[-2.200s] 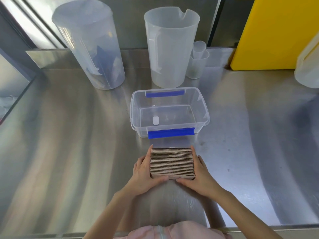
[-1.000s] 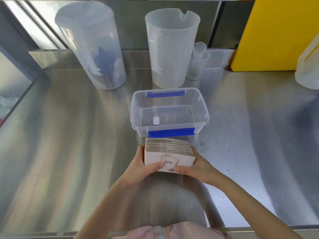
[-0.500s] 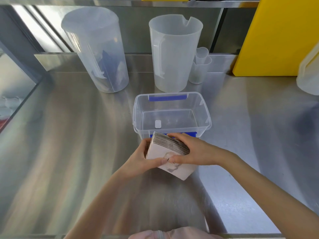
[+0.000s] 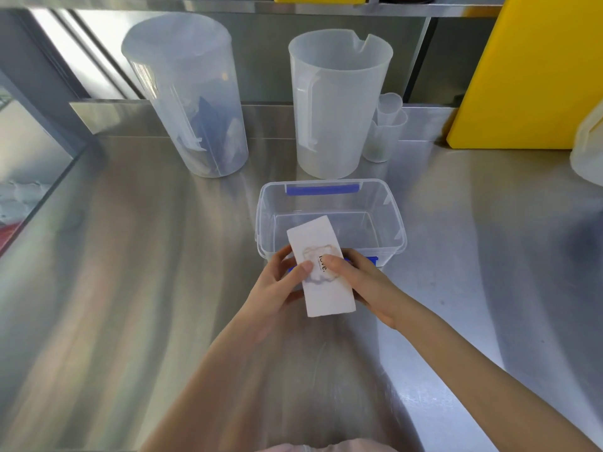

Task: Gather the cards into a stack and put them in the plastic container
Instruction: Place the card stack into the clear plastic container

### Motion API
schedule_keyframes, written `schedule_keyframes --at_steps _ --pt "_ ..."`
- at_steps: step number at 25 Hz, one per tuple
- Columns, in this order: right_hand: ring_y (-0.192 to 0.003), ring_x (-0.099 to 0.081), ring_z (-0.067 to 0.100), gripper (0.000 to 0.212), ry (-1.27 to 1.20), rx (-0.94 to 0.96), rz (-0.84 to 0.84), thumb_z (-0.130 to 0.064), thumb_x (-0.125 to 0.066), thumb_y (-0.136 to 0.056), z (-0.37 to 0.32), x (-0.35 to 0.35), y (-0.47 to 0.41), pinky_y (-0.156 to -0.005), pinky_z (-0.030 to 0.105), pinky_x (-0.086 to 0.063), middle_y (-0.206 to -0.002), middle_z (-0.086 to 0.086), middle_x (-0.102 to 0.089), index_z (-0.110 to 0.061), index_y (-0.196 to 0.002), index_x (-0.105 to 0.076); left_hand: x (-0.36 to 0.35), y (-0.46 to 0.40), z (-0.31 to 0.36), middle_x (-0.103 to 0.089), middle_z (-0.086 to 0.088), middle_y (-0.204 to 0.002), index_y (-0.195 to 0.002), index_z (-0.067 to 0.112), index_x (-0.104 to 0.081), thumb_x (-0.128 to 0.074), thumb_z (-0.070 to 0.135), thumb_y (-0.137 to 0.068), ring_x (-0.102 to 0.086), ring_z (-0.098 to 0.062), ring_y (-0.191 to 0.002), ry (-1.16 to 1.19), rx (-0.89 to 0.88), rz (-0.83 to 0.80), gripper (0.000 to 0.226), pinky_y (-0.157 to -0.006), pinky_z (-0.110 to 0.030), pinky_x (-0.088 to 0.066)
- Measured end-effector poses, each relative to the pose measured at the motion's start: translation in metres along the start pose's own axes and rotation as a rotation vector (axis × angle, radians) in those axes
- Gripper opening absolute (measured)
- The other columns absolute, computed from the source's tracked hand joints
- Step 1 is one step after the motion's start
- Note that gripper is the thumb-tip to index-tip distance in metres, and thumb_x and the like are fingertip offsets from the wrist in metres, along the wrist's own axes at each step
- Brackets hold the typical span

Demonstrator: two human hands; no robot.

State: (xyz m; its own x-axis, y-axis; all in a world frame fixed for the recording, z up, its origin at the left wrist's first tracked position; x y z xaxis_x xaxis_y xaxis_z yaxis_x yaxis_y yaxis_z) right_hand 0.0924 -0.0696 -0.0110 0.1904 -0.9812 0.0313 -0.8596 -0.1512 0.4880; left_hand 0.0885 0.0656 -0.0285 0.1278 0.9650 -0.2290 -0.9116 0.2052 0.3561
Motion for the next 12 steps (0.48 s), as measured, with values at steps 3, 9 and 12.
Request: schedule_keyframes --at_steps 3,9,12 --pt "-0.091 -0.063 0.015 0.040 -0.031 -0.001 0.000 -0.035 -0.054 -0.087 -0.010 0.000 -0.010 -0.081 0.029 -0.052 -0.105 0.002 -0.064 -0.014 -0.121 -0.049 0.002 -0.011 0.013 -0.066 0.004 -0.105 -0.125 0.019 -0.047 -0.052 0.020 -0.087 -0.069 -0.005 -0.081 -0.031 0.009 0.017 0.038 -0.065 -0.019 -0.056" --pt "-0.104 -0.062 0.024 0.048 -0.028 -0.053 0.020 -0.043 -0.054 -0.084 -0.038 -0.001 -0.057 -0.089 0.036 -0.051 -0.115 0.009 -0.065 -0.011 -0.120 -0.050 0.026 -0.042 0.048 -0.057 -0.003 -0.128 -0.132 0.015 -0.044 -0.051 0.031 -0.088 -0.057 -0.015 -0.112 -0.166 -0.008 0.158 0.048 -0.082 -0.023 -0.052" --pt "-0.102 -0.062 0.024 0.055 0.004 -0.107 0.056 -0.049 -0.053 -0.082 -0.047 0.004 -0.086 -0.089 0.036 -0.051 -0.114 0.010 -0.065 -0.009 -0.120 -0.049 0.050 -0.052 0.060 -0.058 -0.003 -0.120 -0.126 0.011 -0.049 -0.049 0.025 -0.090 -0.055 -0.016 -0.106 -0.224 -0.043 0.348 0.039 -0.087 -0.028 -0.046"
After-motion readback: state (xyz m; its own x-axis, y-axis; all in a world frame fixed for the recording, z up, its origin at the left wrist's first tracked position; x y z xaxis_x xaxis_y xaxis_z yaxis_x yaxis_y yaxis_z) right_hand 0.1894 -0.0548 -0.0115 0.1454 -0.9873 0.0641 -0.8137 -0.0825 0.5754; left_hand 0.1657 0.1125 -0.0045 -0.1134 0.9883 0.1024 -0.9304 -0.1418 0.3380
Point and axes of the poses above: each hand's wrist, its own y-axis away from the middle knuckle, its own x-axis out of the back of the hand, z = x × y, the point moved 5 cm from there along -y, towards the middle knuckle
